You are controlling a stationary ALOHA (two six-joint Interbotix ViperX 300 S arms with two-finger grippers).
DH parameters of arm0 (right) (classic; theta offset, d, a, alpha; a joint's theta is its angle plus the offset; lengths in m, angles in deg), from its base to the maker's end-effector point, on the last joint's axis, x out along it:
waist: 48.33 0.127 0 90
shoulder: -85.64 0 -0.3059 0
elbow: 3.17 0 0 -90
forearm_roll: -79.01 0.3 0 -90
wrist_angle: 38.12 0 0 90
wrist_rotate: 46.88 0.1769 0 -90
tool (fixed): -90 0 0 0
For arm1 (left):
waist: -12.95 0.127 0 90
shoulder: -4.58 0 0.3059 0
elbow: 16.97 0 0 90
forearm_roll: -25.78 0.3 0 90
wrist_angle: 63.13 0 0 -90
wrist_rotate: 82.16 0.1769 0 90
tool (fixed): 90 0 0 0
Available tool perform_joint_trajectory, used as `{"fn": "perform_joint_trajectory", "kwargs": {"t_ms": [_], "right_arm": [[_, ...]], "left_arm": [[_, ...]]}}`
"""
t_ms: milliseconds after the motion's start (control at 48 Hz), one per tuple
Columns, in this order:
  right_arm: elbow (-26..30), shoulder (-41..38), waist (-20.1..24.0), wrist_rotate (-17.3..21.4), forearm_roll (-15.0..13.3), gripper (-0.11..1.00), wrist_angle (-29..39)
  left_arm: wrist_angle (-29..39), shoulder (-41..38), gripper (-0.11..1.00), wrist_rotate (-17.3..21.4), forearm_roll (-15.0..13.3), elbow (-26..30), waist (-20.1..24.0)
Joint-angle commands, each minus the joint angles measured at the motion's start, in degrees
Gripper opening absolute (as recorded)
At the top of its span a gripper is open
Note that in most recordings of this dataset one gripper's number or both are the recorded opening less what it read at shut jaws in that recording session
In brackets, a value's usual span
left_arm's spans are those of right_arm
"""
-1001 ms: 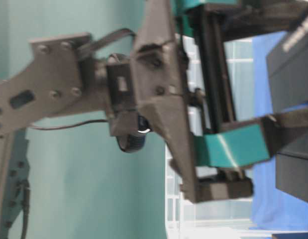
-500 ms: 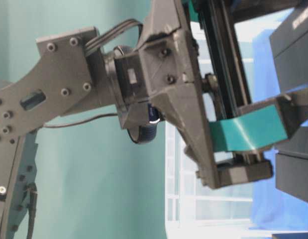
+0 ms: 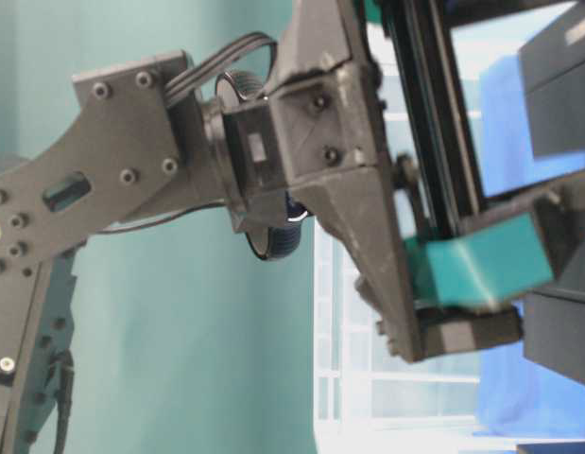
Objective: Take the box out of the case with the left arm.
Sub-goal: 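Lower the box onto the cloth right of the others, release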
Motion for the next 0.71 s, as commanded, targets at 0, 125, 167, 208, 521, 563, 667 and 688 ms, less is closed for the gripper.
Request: {"fn": "perform_joint_trajectory", "kwargs": {"t_ms": [0,125,167,208,521,563,667,688], "right_arm": [[0.53,0.00,-0.09,0.00,-0.09,0.00,-0.26],[0.53,0.09,-0.09,0.00,-0.18,0.00,-0.26],[0.53,0.09,-0.09,0.00,-0.09,0.00,-0.26],[0.53,0.09,0.00,0.00,-0.09,0.00,-0.35],[0.53,0.09,0.00,0.00,-0.18,0.00,-0.26],[0.53,0.00,-0.09,0.00,-0.18,0.00,-0.26],[0.62,0.00,0.00,0.00,-0.18,0.00,-0.26],[0.62,0.00,0.00,0.00,-0.09,0.00,-0.26]], "left_arm": [[-0.09,1.85,0.95,0.00,-0.09,0.35,-0.09],[0.00,2.02,0.95,0.00,-0.09,0.09,-0.09],[-0.09,2.02,0.95,0.00,-0.09,0.09,-0.09],[0.00,2.11,0.95,-0.09,-0.09,0.09,-0.09],[0.53,4.39,0.95,1.05,-0.09,0.18,0.26],[0.97,5.36,0.95,1.67,-0.09,0.18,0.35],[3.43,7.47,0.94,2.90,-0.09,0.44,0.88],[4.04,7.91,0.94,2.99,-0.09,0.53,0.97]]}}
